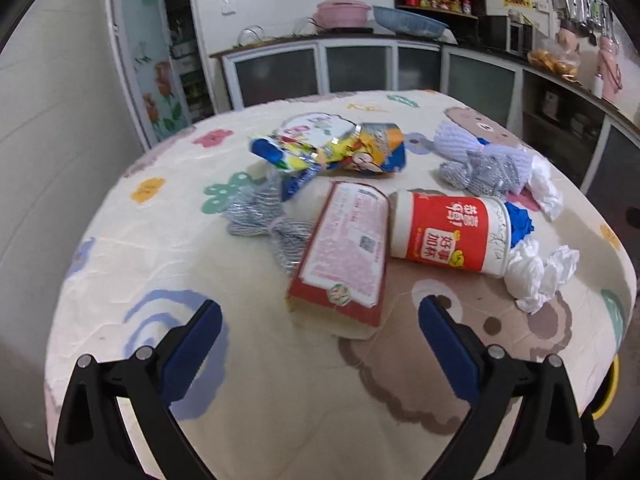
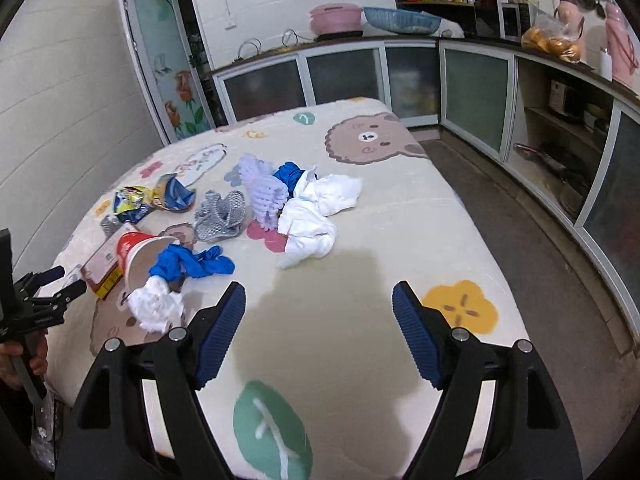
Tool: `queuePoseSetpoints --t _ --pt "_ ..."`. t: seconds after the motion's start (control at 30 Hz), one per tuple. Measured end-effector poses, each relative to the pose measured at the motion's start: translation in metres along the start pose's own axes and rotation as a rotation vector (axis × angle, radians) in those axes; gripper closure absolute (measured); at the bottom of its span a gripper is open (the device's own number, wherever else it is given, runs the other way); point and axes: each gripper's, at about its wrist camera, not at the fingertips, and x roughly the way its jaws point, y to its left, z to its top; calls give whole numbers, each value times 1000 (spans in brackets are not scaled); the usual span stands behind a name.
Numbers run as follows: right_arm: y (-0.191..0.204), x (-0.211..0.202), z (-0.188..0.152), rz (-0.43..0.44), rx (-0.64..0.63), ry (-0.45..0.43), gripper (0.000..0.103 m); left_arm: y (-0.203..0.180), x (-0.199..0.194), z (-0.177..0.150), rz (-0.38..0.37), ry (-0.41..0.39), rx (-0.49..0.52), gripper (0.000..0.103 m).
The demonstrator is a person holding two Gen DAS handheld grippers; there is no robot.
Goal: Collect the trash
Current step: 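Grasp the white tissue with the right tool while the left tool grasps the red snack box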
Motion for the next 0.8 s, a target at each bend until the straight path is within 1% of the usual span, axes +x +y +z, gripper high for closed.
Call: queuePoseSetpoints --t 0.07,0.13,0.17,0.23,0.3,0.4,0.47,0.53,0.57,0.63,0.7,0.73,0.77,0.8 --pt "5 13 8 -6 -12 23 31 -3 5 3 -6 6 1 8" --pt "8 23 16 -14 -26 33 31 -3 8 8 -39 5 -15 8" --pt "12 30 21 -30 -42 41 31 -4 11 10 -44 8 -20 8" --pt "16 43 29 -39 -61 61 31 -5 18 13 -42 27 -21 8" --pt "21 61 36 -21 -86 113 31 -8 24 13 -39 43 -15 8" --pt "27 85 41 -49 -141 148 32 -9 32 15 -41 65 -21 8" --pt "29 99 46 -59 -154 170 35 -8 38 15 -42 80 -34 8" --pt "28 113 49 -49 -147 208 38 -6 42 16 -54 91 -51 8" --pt "28 120 49 -49 -146 227 41 -5 43 16 -60 93 -57 8" --pt "29 131 48 -46 -148 252 42 -4 48 17 -75 105 -75 8" --pt "29 137 44 -41 -147 267 46 -3 51 17 -82 111 -84 8" --pt "29 140 43 -42 -149 271 47 -2 52 17 -83 113 -86 9" --pt "29 142 42 -51 -149 273 51 -2 52 17 -85 113 -87 15" --pt "29 142 42 -54 -147 274 57 -2 53 17 -85 114 -92 19"
